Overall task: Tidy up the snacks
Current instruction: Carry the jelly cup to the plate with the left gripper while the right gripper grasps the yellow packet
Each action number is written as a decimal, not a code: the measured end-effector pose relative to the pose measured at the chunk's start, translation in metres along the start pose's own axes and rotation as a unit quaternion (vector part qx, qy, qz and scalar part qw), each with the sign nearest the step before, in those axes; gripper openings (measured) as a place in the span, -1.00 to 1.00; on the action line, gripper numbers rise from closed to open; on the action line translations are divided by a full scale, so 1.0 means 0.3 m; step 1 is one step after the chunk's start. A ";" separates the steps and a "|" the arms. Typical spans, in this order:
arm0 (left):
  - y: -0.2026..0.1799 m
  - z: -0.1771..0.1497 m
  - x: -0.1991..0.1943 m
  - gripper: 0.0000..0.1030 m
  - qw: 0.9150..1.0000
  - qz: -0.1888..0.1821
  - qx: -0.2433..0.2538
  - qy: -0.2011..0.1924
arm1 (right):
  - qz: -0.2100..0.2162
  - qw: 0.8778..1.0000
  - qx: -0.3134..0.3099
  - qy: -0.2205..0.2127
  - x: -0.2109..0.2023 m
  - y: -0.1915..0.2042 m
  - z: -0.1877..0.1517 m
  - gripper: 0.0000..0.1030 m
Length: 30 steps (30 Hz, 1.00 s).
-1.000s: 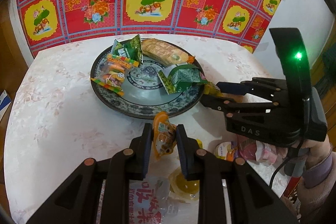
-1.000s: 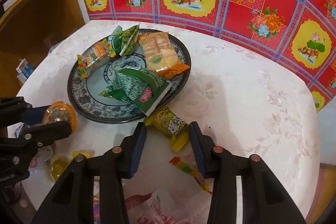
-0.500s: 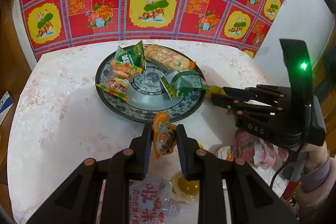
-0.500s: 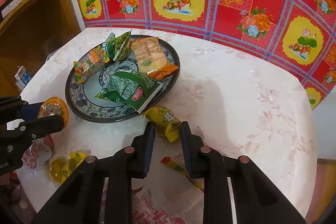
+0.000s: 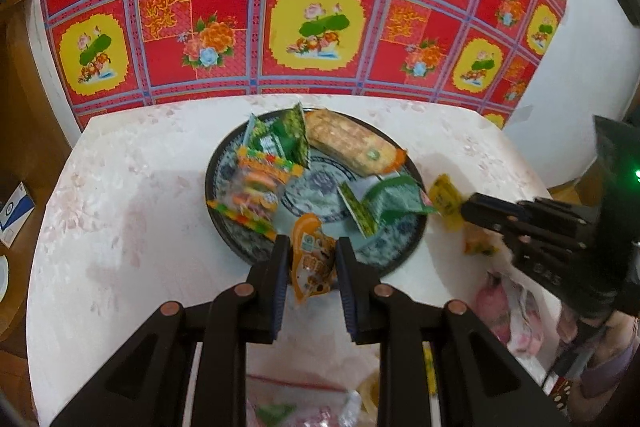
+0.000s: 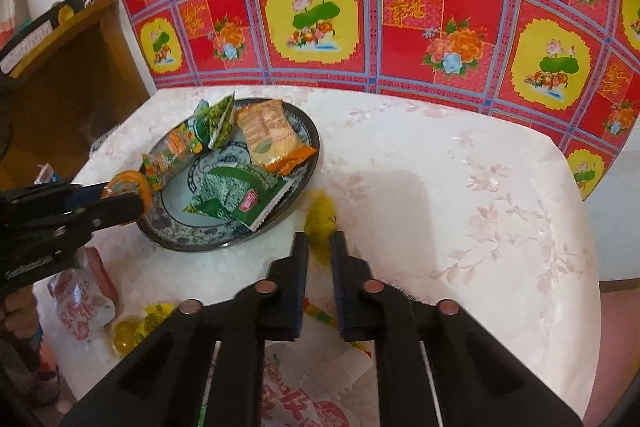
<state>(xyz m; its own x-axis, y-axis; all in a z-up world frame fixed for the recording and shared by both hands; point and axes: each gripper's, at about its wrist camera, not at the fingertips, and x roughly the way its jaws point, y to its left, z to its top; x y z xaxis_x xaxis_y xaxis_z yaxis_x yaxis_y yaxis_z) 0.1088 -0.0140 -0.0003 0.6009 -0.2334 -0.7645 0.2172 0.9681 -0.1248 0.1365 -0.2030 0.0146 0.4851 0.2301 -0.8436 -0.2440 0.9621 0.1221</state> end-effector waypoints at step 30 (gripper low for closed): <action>0.012 0.011 -0.003 -0.19 1.000 -0.007 -0.014 -0.009 | -0.024 0.998 -0.032 0.045 0.107 0.013 0.028 -0.46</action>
<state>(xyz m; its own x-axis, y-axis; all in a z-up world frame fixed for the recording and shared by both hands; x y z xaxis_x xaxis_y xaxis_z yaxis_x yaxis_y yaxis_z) 0.1116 -0.0107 0.0021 0.6118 -0.2480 -0.7511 0.2045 0.9669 -0.1527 0.1581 -0.1907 -0.0077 0.4206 0.1668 -0.8918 -0.2769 0.9597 0.0489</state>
